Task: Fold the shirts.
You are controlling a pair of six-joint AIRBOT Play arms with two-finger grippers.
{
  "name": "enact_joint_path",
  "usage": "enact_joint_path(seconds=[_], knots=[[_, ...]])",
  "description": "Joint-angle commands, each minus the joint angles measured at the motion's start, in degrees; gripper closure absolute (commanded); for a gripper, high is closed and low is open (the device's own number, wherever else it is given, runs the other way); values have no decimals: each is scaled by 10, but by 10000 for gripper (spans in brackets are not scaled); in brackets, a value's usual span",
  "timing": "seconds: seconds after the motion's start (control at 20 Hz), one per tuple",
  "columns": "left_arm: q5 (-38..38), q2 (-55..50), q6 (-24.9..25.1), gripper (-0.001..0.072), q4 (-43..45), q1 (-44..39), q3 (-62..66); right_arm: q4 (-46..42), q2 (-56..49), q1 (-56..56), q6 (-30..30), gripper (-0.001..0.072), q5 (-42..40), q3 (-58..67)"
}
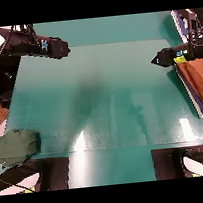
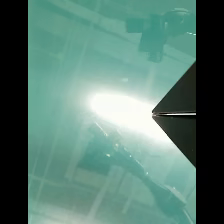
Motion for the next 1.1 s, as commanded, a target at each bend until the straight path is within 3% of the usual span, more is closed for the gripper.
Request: enact_joint_path(seconds=[0.0, 0.5, 0.7, 0.8, 0.95, 1.05], knots=[[0, 0, 0, 681, 0, 0, 1, 0, -1, 1, 0, 691, -1, 1], [0, 0, 0, 681, 0, 0, 1, 0, -1, 1, 0, 691, 7, 1], [52, 2, 0, 681, -2, 2, 1, 0, -1, 1, 0, 691, 17, 1], [-8, 15, 0, 682, 5, 23, 1, 0, -1, 1, 0, 691, 16, 1], [-155, 70, 0, 682, 95, 75, -13, 0, -1, 1, 0, 691, 16, 1], [-194, 136, -2, 682, 166, 109, -60, 0, -1, 1, 0, 691, 16, 1]])
